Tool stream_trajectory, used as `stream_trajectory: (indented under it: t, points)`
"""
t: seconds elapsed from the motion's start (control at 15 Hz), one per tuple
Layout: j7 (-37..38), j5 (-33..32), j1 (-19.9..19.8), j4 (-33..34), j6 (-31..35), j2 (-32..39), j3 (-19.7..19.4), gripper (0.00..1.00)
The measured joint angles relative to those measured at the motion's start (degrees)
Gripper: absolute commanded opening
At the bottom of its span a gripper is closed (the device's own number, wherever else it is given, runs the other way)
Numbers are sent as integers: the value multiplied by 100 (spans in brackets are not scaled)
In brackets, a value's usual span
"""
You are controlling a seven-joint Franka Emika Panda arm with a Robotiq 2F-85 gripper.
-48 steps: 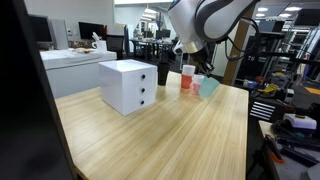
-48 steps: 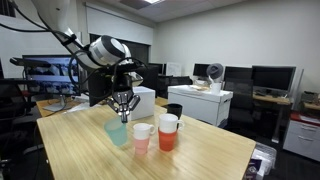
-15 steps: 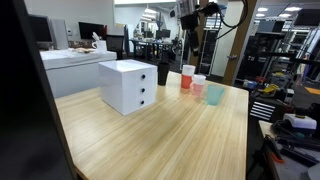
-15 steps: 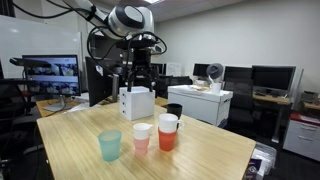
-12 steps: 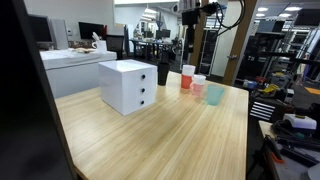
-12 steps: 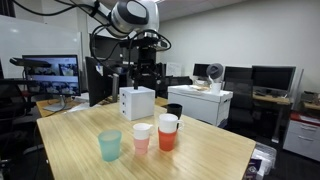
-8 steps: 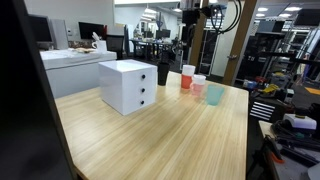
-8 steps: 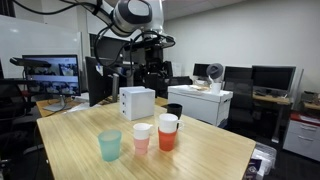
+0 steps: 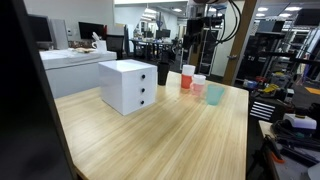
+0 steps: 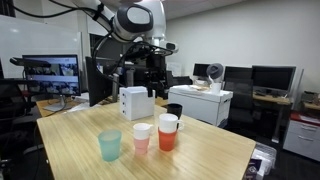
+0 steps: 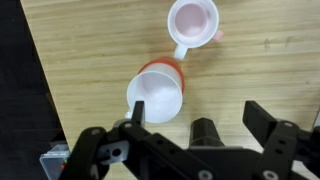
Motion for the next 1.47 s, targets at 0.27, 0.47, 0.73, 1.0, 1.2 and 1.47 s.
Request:
stream_trajectory:
  t: [0.27, 0.47, 0.73, 1.0, 1.2, 1.47]
  points:
    - [-3, 0, -1, -147, 242, -1, -14, 100]
    - [-311, 72, -1, -292, 445, -64, -8, 100]
    - [-878, 130, -3, -488, 470, -174, -8, 100]
    - [-1083, 130, -2, -567, 455, -240, -4, 100]
    - [-1086, 130, -2, -567, 454, -242, -1, 100]
    - [-1087, 130, -2, -567, 453, -242, 0, 100]
